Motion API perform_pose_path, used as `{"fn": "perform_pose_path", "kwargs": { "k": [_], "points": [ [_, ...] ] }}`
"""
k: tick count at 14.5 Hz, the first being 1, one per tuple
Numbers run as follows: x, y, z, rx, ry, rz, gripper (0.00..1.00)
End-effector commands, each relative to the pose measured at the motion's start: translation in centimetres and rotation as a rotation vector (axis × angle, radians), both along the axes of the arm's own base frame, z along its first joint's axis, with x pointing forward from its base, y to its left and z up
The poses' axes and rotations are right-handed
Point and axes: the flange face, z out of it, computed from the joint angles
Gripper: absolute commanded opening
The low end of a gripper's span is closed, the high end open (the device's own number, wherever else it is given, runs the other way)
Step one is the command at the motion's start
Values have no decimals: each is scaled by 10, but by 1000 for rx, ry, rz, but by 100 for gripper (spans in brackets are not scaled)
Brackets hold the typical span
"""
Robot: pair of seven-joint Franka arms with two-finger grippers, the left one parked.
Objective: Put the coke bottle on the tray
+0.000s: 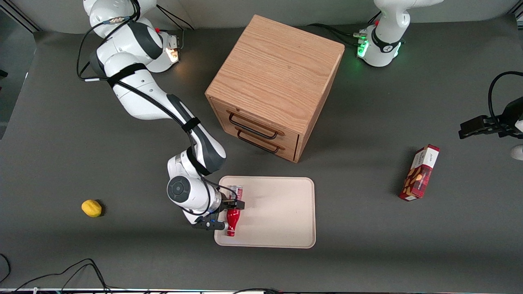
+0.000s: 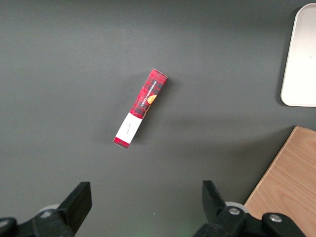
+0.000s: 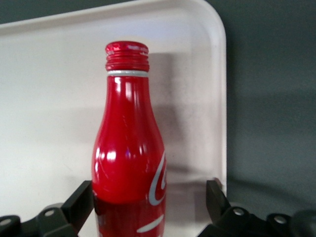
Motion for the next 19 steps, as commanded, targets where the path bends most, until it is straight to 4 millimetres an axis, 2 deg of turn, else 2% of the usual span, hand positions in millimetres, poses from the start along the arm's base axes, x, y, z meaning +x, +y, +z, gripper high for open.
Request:
{"fn": "perform_pose_path", "kwargs": {
  "k": [1, 3, 5, 7, 10, 12, 13, 15, 17, 19],
  "points": [
    [2, 5, 17, -5, -40, -8, 100],
    [12, 1, 73, -1, -104, 7, 100],
    [7, -2, 155, -19, -117, 30, 100],
    [-2, -38, 231, -63, -80, 18, 100],
    [-33, -102, 334, -137, -21, 65, 100],
    [-61, -148, 383, -203, 76, 34, 100],
    [-74, -179, 408, -236, 110, -11, 100],
    [-109, -220, 449, -263, 182, -49, 100],
    [-143, -244, 470, -256, 201, -87, 100],
    [-179, -266, 475, -232, 188, -124, 100]
  ]
}}
